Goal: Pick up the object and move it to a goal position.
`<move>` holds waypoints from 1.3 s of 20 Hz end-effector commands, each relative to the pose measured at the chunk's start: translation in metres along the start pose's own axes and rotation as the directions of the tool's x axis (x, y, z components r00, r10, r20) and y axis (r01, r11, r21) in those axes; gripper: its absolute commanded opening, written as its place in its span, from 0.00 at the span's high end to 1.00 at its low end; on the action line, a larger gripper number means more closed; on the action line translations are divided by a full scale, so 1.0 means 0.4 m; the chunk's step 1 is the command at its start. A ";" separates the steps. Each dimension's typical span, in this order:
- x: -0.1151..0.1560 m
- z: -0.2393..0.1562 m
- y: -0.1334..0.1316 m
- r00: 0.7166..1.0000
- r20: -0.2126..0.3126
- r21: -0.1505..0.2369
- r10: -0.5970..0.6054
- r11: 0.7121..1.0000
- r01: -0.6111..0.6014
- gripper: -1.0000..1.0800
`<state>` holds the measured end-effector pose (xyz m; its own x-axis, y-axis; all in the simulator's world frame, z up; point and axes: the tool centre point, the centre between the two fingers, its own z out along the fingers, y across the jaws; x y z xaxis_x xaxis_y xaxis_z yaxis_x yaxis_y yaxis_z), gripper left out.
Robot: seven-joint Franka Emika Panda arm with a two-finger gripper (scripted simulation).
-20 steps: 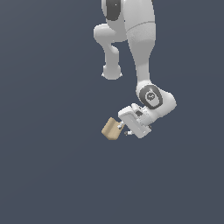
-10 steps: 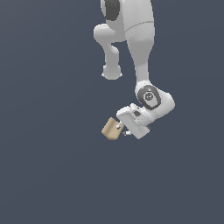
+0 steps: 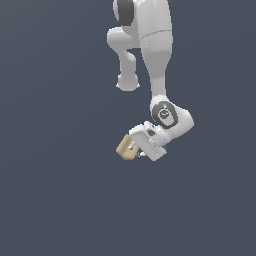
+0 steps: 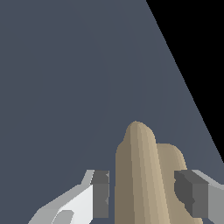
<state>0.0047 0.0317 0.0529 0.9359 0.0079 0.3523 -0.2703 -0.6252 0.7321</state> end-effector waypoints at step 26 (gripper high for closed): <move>0.073 0.006 0.161 1.000 0.003 0.003 0.001 1.000 -0.001 1.00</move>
<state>0.0130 -0.0014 0.0962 0.9367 0.0069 0.3501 -0.2685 -0.6276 0.7308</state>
